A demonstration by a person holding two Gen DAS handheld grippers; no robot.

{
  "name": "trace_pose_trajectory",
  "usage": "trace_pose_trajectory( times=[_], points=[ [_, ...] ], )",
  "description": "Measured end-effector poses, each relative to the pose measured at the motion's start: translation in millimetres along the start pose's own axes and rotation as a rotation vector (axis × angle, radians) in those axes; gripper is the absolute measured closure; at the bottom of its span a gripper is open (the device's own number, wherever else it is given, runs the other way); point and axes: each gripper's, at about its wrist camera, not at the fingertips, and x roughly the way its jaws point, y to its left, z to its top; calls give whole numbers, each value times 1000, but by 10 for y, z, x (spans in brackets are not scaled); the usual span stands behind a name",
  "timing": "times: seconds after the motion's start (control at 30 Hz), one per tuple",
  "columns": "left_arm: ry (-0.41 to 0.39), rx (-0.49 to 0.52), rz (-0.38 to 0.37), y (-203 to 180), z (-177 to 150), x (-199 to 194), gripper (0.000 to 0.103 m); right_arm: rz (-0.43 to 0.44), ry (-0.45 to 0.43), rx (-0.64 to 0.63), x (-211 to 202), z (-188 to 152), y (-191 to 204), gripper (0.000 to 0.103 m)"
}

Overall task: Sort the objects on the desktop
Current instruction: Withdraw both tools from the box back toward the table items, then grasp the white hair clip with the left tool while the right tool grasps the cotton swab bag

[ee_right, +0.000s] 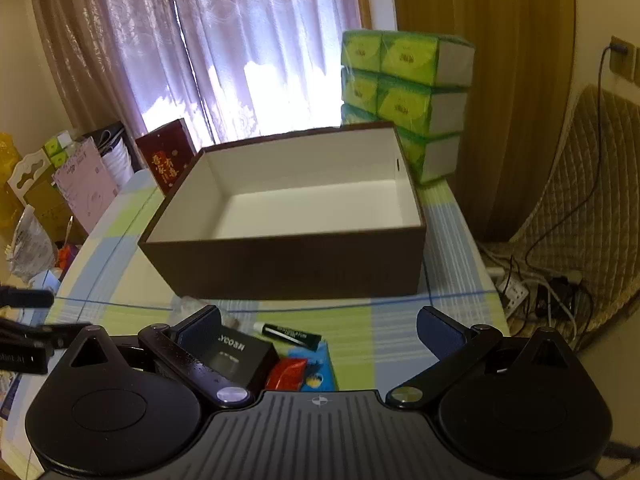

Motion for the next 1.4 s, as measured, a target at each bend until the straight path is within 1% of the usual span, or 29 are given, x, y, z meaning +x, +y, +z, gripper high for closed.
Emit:
trace_pose_trajectory(
  times=[0.23,0.43,0.77,0.9,1.13,1.4],
  points=[
    [31,-9,7,32,-194,-6,12,10,27,9,-20,-114,4,2],
    [66,-11,17,80,-368,41,12,-8,82,-57,36,-365,85,2],
    [138,-17,11,141,-619,129,12,7,158,-96,97,-673,177,2],
    [158,-27,21,192,-677,165,12,34,187,-125,148,-774,253,2],
    [169,-45,24,260,-715,222,12,96,221,-170,265,-951,436,2],
    [204,-71,35,381,-784,340,12,139,276,-206,463,-1140,611,2]
  ],
)
